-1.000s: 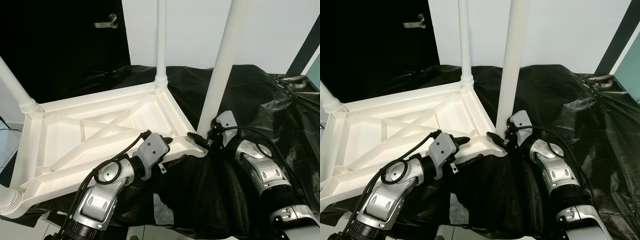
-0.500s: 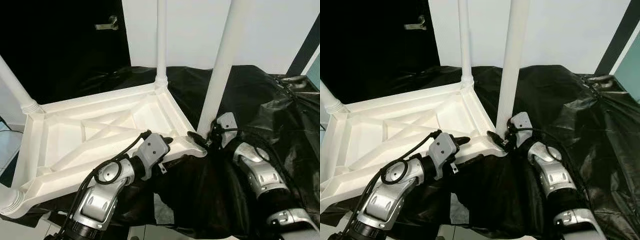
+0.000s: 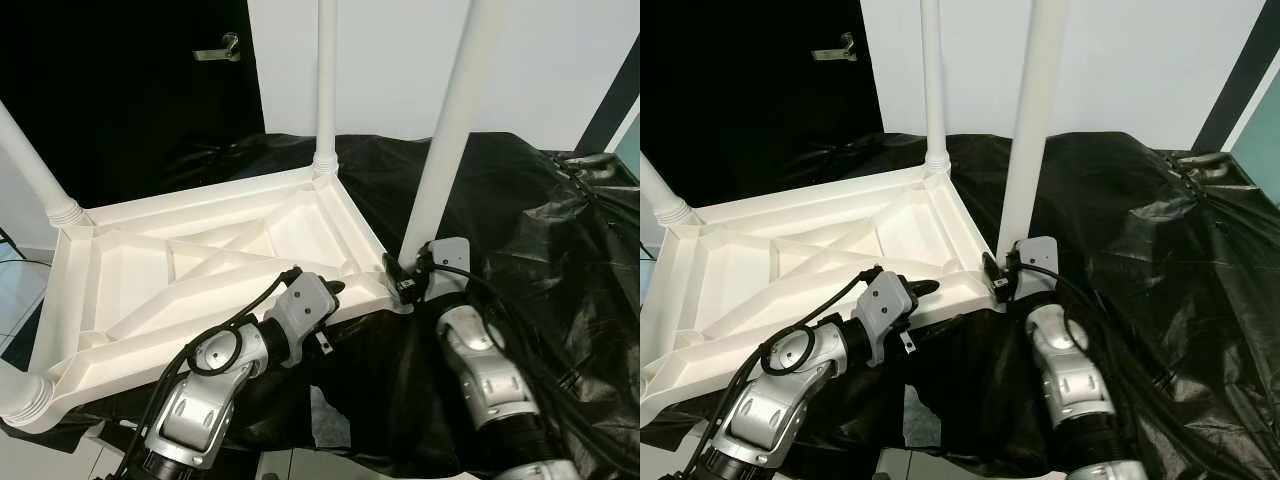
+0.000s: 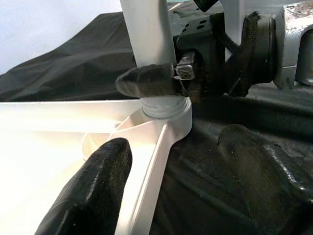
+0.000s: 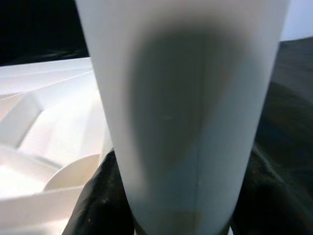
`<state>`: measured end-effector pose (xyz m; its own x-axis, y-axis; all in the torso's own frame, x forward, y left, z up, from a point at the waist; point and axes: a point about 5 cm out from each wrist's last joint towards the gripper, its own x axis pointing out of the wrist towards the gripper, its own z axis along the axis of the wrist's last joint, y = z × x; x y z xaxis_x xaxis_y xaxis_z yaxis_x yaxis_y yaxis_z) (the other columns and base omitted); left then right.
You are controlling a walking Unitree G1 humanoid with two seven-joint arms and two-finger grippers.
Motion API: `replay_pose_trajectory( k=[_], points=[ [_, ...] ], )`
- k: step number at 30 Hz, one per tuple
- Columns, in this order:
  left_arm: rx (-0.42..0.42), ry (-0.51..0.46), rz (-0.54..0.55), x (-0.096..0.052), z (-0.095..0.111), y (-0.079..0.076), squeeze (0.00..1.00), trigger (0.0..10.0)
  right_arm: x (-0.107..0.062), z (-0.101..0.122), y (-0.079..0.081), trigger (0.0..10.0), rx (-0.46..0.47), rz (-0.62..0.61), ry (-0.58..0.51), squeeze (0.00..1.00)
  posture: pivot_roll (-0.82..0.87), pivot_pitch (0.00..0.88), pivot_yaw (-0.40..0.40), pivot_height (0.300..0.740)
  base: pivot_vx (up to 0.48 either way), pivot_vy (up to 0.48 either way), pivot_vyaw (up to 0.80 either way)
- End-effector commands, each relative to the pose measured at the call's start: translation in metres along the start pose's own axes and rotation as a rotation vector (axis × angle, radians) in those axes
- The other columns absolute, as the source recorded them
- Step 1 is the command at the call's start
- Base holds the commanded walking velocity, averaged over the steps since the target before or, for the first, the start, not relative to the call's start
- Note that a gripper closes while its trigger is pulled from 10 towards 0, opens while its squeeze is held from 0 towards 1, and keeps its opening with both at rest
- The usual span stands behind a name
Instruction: Building children table
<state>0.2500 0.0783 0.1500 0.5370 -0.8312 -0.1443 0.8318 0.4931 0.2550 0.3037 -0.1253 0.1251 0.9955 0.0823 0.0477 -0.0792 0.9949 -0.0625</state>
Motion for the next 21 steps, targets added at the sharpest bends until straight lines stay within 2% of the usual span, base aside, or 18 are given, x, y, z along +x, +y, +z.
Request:
replay_pose_trajectory(
  k=[1, 5, 17, 18, 19, 21],
  points=[
    [0.007, 0.004, 0.024, 0.001, 0.001, -0.001, 0.0, 10.0, -0.005, -0.009, -0.007, 10.0, 0.005, -0.125, 0.051, 0.0, 0.07, 0.0, -0.002, 0.74, 0.0, 0.0, 0.0],
    [0.005, 0.003, 0.019, 0.001, 0.001, -0.002, 0.0, 10.0, -0.006, -0.006, 0.005, 10.0, 0.022, -0.101, 0.043, 0.0, 0.06, 0.0, -0.004, 0.74, 0.0, 0.0, 0.0],
    [0.011, 0.005, 0.014, 0.001, 0.001, -0.002, 0.0, 10.0, -0.009, -0.004, 0.008, 10.0, 0.004, -0.126, 0.055, 0.0, 0.06, 0.0, -0.003, 0.74, 0.0, 0.0, 0.0],
    [0.011, 0.005, 0.013, 0.001, 0.001, -0.002, 0.0, 10.0, -0.01, -0.003, 0.008, 10.0, 0.003, -0.132, 0.055, 0.14, 0.06, 0.0, -0.003, 0.74, 0.0, 0.0, 0.0],
    [0.011, 0.005, 0.012, 0.001, 0.001, -0.002, 0.0, 10.0, -0.01, -0.003, 0.007, 10.0, -0.007, -0.131, 0.049, 1.0, 0.06, 0.0, -0.003, 0.74, 0.0, 0.0, 0.0],
    [0.011, 0.005, 0.012, 0.001, 0.001, -0.002, 0.0, 10.0, -0.011, -0.002, 0.006, 10.0, -0.022, -0.128, 0.04, 1.0, 0.06, 0.0, -0.003, 0.74, 0.0, 0.0, 0.0]
  ],
)
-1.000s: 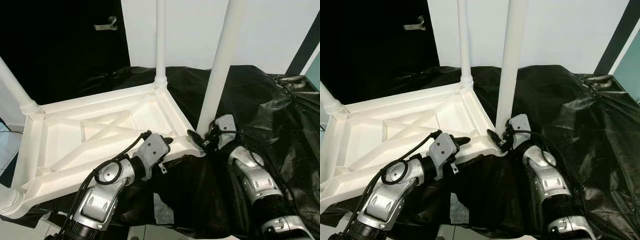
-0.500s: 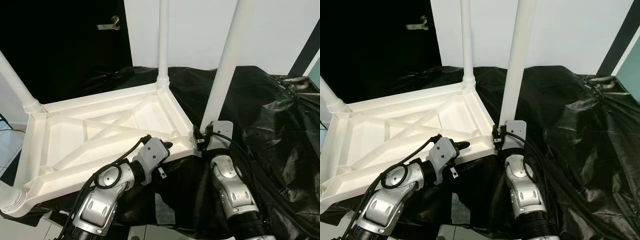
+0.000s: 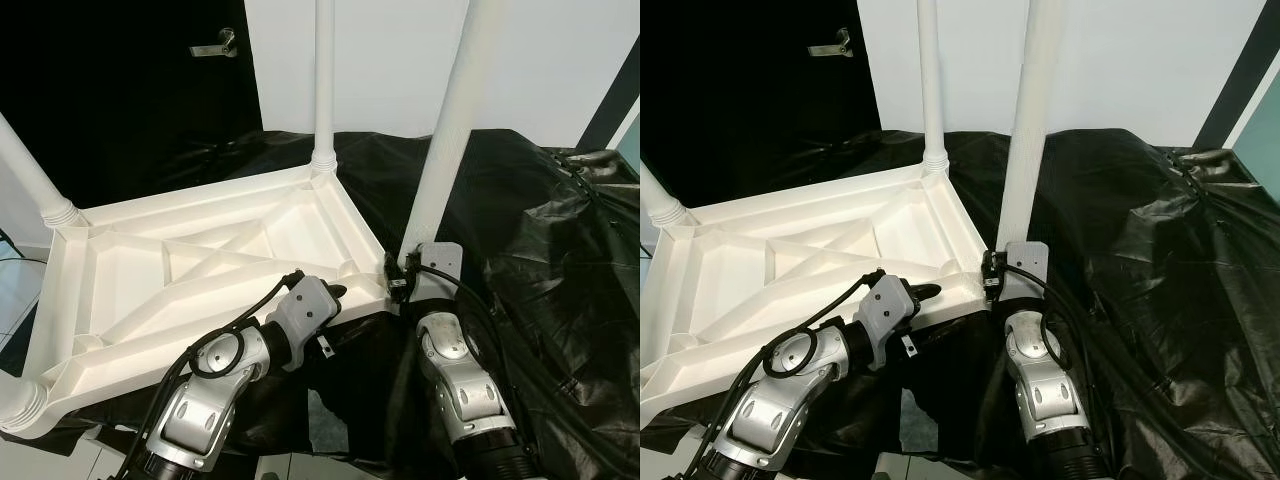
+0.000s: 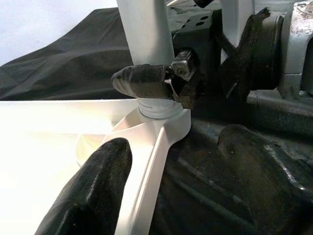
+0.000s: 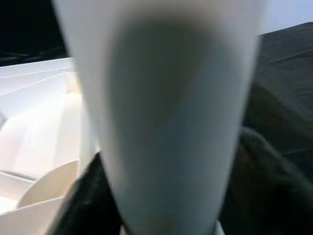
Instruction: Building children table
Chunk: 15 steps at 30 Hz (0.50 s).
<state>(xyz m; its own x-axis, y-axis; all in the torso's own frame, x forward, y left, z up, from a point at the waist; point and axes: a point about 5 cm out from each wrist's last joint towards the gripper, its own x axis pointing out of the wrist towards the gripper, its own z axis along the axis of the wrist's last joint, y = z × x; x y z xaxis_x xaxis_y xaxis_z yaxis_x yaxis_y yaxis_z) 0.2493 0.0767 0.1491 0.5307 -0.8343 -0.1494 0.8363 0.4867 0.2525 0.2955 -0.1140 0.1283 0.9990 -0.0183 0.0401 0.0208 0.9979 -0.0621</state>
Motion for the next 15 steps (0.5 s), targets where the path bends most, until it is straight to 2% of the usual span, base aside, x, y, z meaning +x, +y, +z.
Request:
replay_pose_trajectory(
  k=[1, 7, 9, 10, 11, 13, 15],
  points=[
    [0.012, 0.001, 0.019, 0.0, 0.001, -0.001, 0.0, 10.0, -0.004, -0.006, -0.006, 10.0, -0.015, -0.021, 0.017, 1.0, 0.06, 0.0, -0.002, 0.74, 0.0, 0.0, 0.0],
    [0.008, 0.002, 0.017, 0.0, 0.001, -0.002, 0.0, 10.0, -0.005, -0.001, -0.011, 10.0, -0.006, 0.034, -0.032, 1.0, 0.06, 0.0, -0.006, 0.74, 0.0, 0.0, 0.0],
    [0.007, 0.003, 0.018, 0.0, 0.001, -0.002, 0.0, 10.0, -0.003, 0.002, -0.018, 10.0, -0.001, 0.143, -0.054, 1.0, 0.06, 0.0, -0.005, 0.74, 0.0, 0.0, 0.0],
    [0.007, 0.003, 0.018, 0.0, 0.001, -0.002, 0.0, 10.0, -0.003, 0.002, -0.018, 10.0, -0.001, 0.143, -0.054, 1.0, 0.06, 0.0, -0.005, 0.74, 0.0, 0.0, 0.0],
    [0.007, 0.003, 0.019, 0.0, 0.001, -0.001, 0.0, 10.0, 0.0, 0.003, -0.023, 10.0, -0.01, 0.211, -0.062, 0.0, 0.06, 0.0, -0.006, 0.74, 0.0, 0.0, 0.0],
    [0.008, 0.002, 0.022, 0.001, 0.001, 0.0, 0.0, 10.0, 0.007, 0.006, -0.027, 10.0, -0.031, 0.352, -0.071, 0.0, 0.06, 0.0, -0.003, 0.74, 0.0, 0.0, 0.0],
    [0.008, 0.001, 0.022, 0.001, 0.001, 0.001, 0.0, 10.0, 0.01, 0.007, -0.028, 10.0, -0.034, 0.4, -0.068, 0.0, 0.06, 0.0, -0.002, 0.74, 0.0, 0.0, 0.0]
  ],
)
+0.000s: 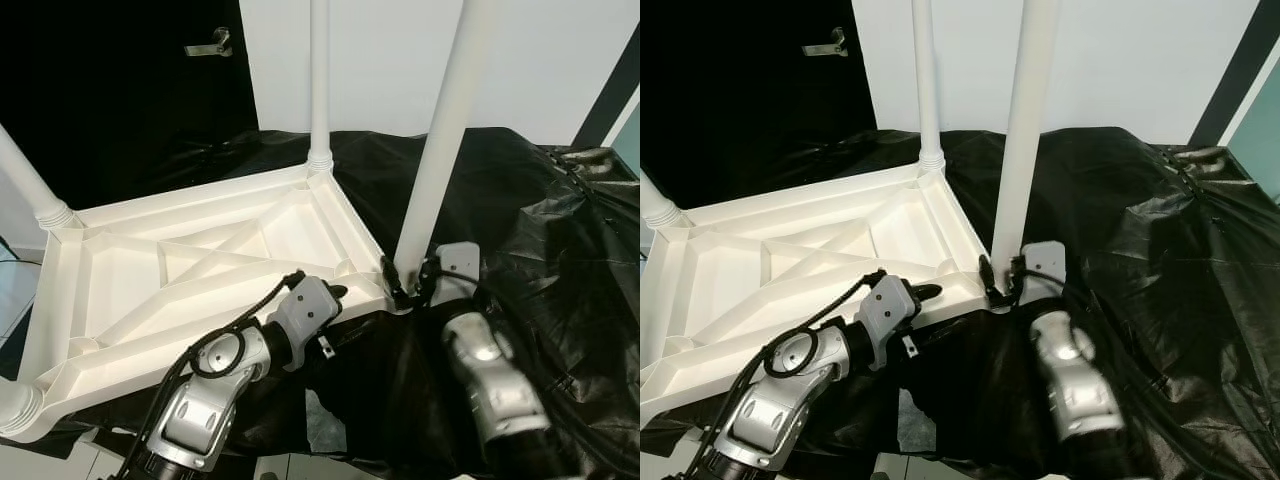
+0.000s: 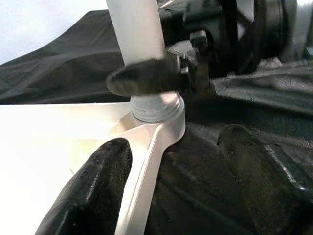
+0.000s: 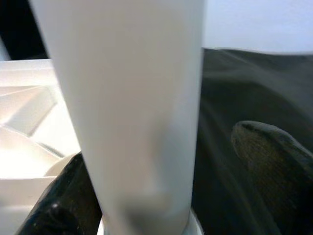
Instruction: Building children table
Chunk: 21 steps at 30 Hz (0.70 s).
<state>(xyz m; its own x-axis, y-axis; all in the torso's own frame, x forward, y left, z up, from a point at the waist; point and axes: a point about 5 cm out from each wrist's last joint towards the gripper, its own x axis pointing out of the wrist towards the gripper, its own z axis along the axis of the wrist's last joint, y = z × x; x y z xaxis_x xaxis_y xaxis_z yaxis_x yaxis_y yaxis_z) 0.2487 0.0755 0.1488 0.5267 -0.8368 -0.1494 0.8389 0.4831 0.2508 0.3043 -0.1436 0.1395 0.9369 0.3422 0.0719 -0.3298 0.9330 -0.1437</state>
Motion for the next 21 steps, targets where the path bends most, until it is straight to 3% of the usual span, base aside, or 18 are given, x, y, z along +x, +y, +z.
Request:
replay_pose_trajectory(
  k=[1, 6, 8, 9, 16, 21],
  points=[
    [0.011, 0.001, 0.027, 0.001, 0.001, 0.002, 0.0, 10.0, 0.004, -0.001, 0.0, 10.0, 0.004, 0.079, -0.007, 0.0, 0.06, 0.0, 0.001, 0.74, 0.0, 0.0, 0.0],
    [0.015, -0.001, 0.026, 0.001, 0.002, 0.003, 0.0, 10.0, 0.013, 0.001, -0.005, 10.0, -0.02, 0.163, -0.002, 0.0, 0.06, 0.0, 0.002, 0.74, 0.0, 0.0, 0.0],
    [0.02, -0.003, 0.029, 0.001, 0.003, 0.004, 0.0, 10.0, 0.019, 0.001, -0.003, 4.7, -0.034, 0.288, 0.021, 0.0, 0.07, 0.0, 0.0, 0.74, 0.0, 0.0, 0.0],
    [0.022, -0.003, 0.031, 0.001, 0.003, 0.005, 0.0, 10.0, 0.02, -0.002, 0.0, 0.4, -0.046, 0.339, 0.04, 0.0, 0.07, 0.0, -0.002, 0.74, 0.0, 0.0, 0.0],
    [0.022, -0.006, 0.045, 0.001, 0.004, 0.005, 0.0, 10.0, 0.015, -0.012, 0.001, 0.0, -0.053, 0.438, 0.086, 0.0, 0.08, 0.0, -0.011, 0.74, 0.0, 0.0, 0.0],
    [0.016, -0.005, 0.048, 0.0, 0.004, 0.004, 0.0, 10.0, 0.011, -0.018, -0.007, 0.0, -0.046, 0.419, 0.106, 0.0, 0.07, 0.0, -0.012, 0.74, 0.0, 0.0, 0.0]
  ],
)
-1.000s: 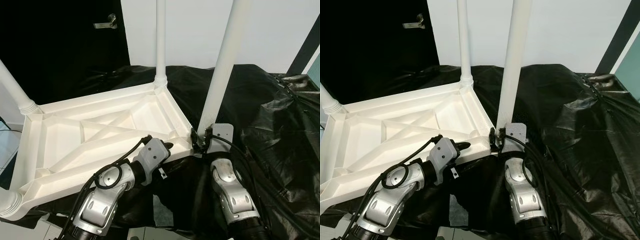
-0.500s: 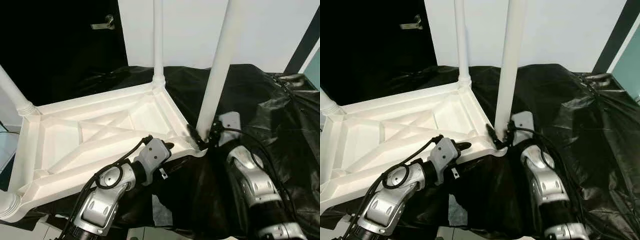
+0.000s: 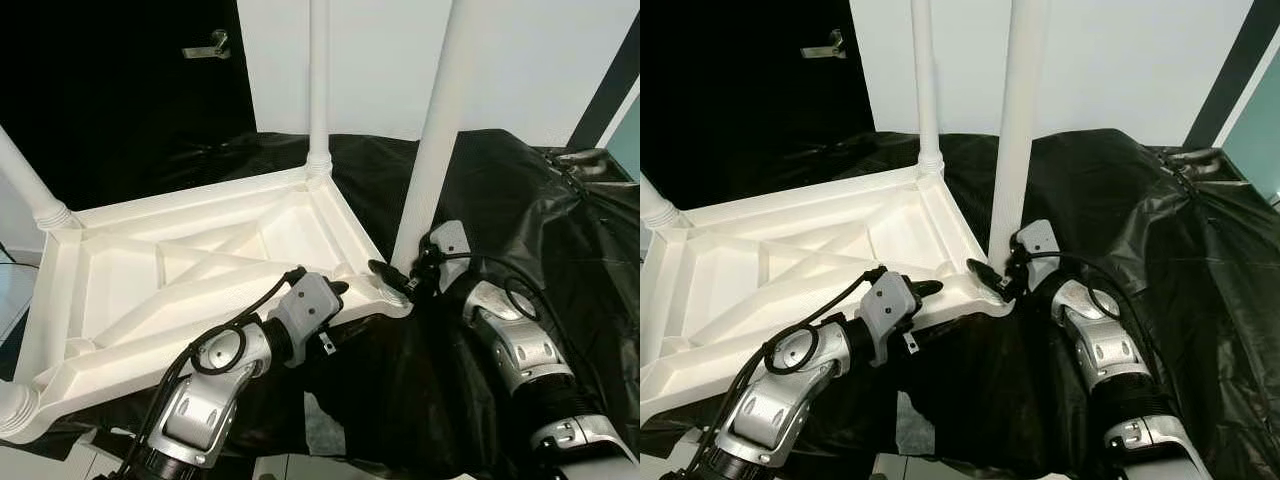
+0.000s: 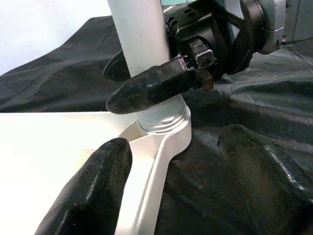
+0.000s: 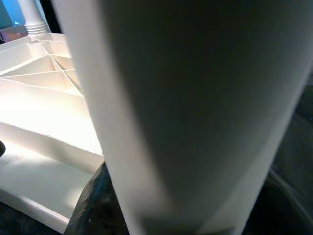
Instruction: Building children table
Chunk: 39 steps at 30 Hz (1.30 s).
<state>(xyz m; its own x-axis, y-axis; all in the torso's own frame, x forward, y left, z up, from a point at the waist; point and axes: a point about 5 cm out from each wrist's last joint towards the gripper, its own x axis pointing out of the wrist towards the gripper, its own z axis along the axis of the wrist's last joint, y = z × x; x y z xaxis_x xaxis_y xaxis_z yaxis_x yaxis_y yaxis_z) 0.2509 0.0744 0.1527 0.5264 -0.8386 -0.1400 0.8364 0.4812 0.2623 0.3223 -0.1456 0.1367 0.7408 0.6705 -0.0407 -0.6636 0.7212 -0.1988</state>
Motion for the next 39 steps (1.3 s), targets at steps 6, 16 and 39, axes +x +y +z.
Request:
replay_pose_trajectory(
  k=[6, 16, 39],
  points=[
    [0.001, 0.005, 0.046, -0.001, 0.0, 0.0, 0.0, 10.0, -0.007, -0.016, -0.003, 0.0, 0.014, -0.068, 0.083, 0.0, 0.07, 0.0, -0.017, 0.74, 0.0, 0.0, 0.0],
    [-0.005, 0.009, 0.054, -0.002, -0.001, 0.0, 0.0, 10.0, 0.001, -0.019, 0.006, 10.0, 0.102, -0.511, 0.105, 0.0, 0.08, 0.0, -0.019, 0.74, 0.0, 0.0, 0.0],
    [-0.006, 0.018, 0.049, -0.002, -0.001, -0.002, 0.0, 10.0, 0.015, 0.002, 0.027, 10.0, 0.103, -0.761, 0.013, 1.0, 0.09, 0.0, -0.023, 0.74, 0.0, 0.0, 0.0]
  ],
)
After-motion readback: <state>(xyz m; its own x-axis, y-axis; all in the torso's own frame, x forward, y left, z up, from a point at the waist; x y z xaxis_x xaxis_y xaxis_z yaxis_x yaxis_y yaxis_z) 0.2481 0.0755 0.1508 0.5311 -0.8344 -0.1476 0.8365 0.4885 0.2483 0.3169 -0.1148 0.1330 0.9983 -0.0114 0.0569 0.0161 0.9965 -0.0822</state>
